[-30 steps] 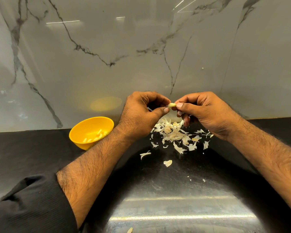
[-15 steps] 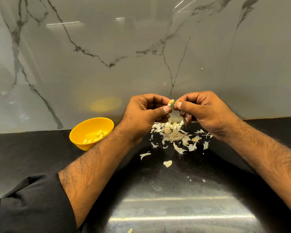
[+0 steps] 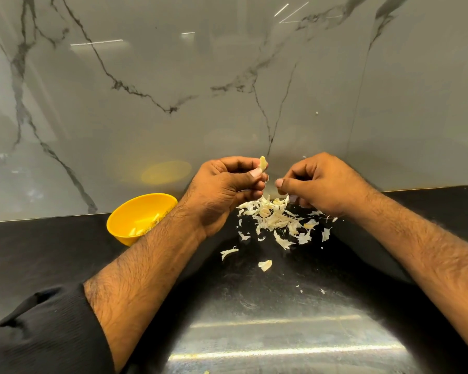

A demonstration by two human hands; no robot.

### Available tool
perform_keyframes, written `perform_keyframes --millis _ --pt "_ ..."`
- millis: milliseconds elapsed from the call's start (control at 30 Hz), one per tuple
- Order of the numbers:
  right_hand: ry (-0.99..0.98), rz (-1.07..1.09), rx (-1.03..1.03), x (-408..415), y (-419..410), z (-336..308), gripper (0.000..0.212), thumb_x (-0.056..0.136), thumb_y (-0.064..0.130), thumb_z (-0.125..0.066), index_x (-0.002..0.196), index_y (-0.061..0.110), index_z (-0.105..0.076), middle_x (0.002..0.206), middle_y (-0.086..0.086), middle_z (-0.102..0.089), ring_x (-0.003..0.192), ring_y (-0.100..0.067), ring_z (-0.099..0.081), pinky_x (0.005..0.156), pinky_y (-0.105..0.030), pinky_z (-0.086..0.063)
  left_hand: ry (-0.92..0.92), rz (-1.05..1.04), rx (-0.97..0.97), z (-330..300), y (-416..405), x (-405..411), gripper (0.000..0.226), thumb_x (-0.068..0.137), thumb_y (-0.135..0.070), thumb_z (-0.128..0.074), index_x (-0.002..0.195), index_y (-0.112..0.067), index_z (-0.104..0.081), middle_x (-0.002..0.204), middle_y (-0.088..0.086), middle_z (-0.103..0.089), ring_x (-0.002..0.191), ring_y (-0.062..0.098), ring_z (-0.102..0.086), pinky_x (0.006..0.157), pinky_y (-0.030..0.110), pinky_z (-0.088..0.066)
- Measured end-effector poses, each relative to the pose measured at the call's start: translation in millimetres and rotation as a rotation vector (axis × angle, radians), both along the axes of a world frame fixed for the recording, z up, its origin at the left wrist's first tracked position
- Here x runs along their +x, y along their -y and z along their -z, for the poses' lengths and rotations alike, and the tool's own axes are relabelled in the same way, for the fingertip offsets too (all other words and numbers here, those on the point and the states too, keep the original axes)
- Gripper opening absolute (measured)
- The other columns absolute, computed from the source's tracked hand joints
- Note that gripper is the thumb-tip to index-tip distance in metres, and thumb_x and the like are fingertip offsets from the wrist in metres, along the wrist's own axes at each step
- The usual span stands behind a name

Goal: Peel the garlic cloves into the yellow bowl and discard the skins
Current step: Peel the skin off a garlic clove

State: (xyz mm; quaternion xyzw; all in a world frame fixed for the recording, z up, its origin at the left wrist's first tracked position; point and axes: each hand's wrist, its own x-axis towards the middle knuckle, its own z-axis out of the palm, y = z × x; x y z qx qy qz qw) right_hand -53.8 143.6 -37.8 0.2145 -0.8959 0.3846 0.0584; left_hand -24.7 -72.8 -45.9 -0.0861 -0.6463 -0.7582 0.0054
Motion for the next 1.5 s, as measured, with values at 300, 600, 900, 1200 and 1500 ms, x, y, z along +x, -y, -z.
perform_keyframes --millis 300,600,900,1200,1500 --pt "-0.03 -0.066 -0.287 3.5 -3.7 -0.3 0.008 0.094 0.025 -0.077 0.102 0.024 -0.079 0.088 0.0 -0.076 0.071 -0.013 -0.071 0.072 -0.036 -0.066 -0.193 -0.149 -0.178 -3.1 -3.1 4.3 0.027 0.087 0.007 -0.079 0.108 -0.002 -0.065 0.092 0.026 -0.076 0.075 0.028 -0.076 0.069 0.035 -0.064" --pt "-0.09 -0.107 -0.255 3.6 -0.3 0.7 0.013 0.097 0.033 -0.073 0.097 0.022 -0.079 0.074 0.008 -0.074 0.06 -0.011 -0.067 0.065 -0.03 -0.06 -0.479 -0.302 -0.548 -1.4 -5.0 6.6 0.026 0.085 -0.004 -0.083 0.099 -0.018 -0.066 0.084 0.001 -0.077 0.076 0.017 -0.075 0.074 0.048 -0.066" --pt "0.01 -0.192 -0.382 3.7 1.2 3.6 0.015 0.099 0.015 -0.07 0.111 0.015 -0.077 0.089 -0.006 -0.078 0.069 -0.024 -0.068 0.068 -0.037 -0.063 -0.55 -0.291 -0.609 -5.3 -6.7 10.3 0.022 0.082 -0.001 -0.078 0.098 -0.012 -0.066 0.083 0.001 -0.074 0.073 0.016 -0.073 0.069 0.038 -0.066" --pt "0.4 -0.261 -0.674 3.9 1.5 3.8 0.02 0.098 0.012 -0.067 0.114 0.004 -0.077 0.09 -0.011 -0.07 0.072 -0.018 -0.06 0.068 -0.034 -0.057 -0.521 -0.205 -0.477 -3.2 -6.0 8.3 0.024 0.084 0.007 -0.076 0.097 -0.01 -0.065 0.087 0.009 -0.074 0.079 0.032 -0.072 0.072 0.041 -0.064" --pt "0.6 -0.334 -0.742 4.6 -0.3 0.7 0.026 0.098 0.009 -0.063 0.121 0.0 -0.072 0.087 -0.007 -0.065 0.072 -0.014 -0.058 0.069 -0.032 -0.054 -0.324 0.003 -0.159 -5.7 -3.1 7.5 0.03 0.087 0.022 -0.066 0.097 -0.006 -0.059 0.085 0.014 -0.071 0.074 0.025 -0.069 0.073 0.036 -0.061"
